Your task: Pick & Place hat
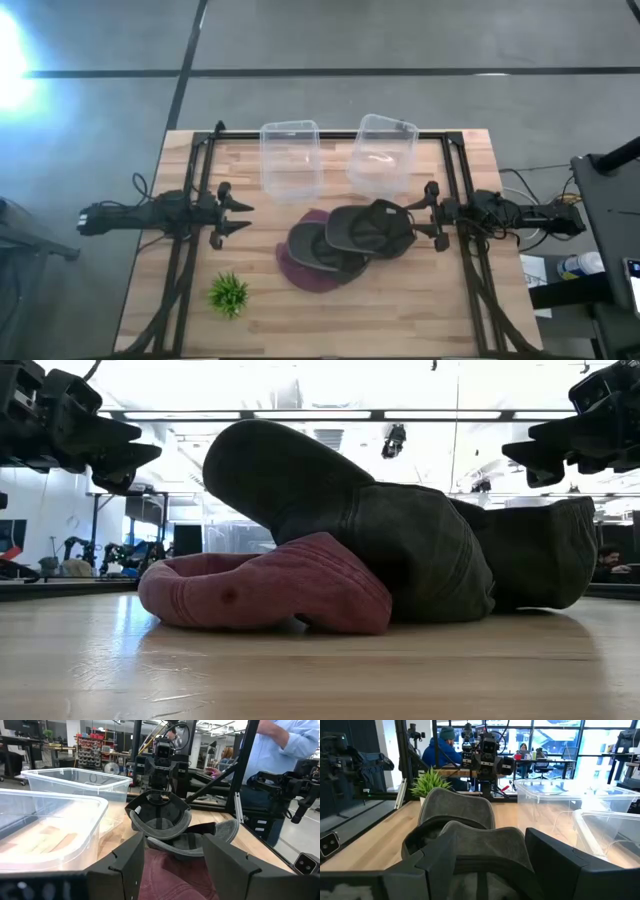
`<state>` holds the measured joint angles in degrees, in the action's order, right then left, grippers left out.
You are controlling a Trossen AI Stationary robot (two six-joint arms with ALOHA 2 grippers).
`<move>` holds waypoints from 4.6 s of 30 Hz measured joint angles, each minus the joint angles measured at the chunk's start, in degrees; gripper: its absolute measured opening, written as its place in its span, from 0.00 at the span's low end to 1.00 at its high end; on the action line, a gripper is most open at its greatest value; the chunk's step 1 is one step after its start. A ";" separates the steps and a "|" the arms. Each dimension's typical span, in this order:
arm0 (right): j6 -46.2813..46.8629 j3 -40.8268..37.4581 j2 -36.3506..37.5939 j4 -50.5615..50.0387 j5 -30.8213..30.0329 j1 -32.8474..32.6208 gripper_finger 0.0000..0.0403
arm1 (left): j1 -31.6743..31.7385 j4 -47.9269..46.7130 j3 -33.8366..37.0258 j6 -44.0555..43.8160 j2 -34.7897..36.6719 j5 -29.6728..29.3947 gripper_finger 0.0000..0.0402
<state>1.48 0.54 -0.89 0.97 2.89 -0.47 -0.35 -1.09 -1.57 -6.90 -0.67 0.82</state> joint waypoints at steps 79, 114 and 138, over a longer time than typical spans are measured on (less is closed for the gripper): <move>62.20 30.13 -48.33 -11.43 -16.10 -13.71 0.57 | 0.01 -0.17 -0.02 0.00 -0.02 -0.02 0.48; 28.22 78.36 -105.73 -50.10 -16.54 -16.67 0.53 | -0.01 -0.21 -0.02 0.00 -0.23 -0.01 0.48; 42.40 79.73 -97.23 -48.53 -16.14 -12.70 0.04 | 0.01 -0.21 -0.02 0.00 -0.23 -0.02 0.48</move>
<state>43.88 80.27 -98.12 -47.56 -13.24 -13.17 -0.34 -1.30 -1.58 -6.90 -0.91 0.80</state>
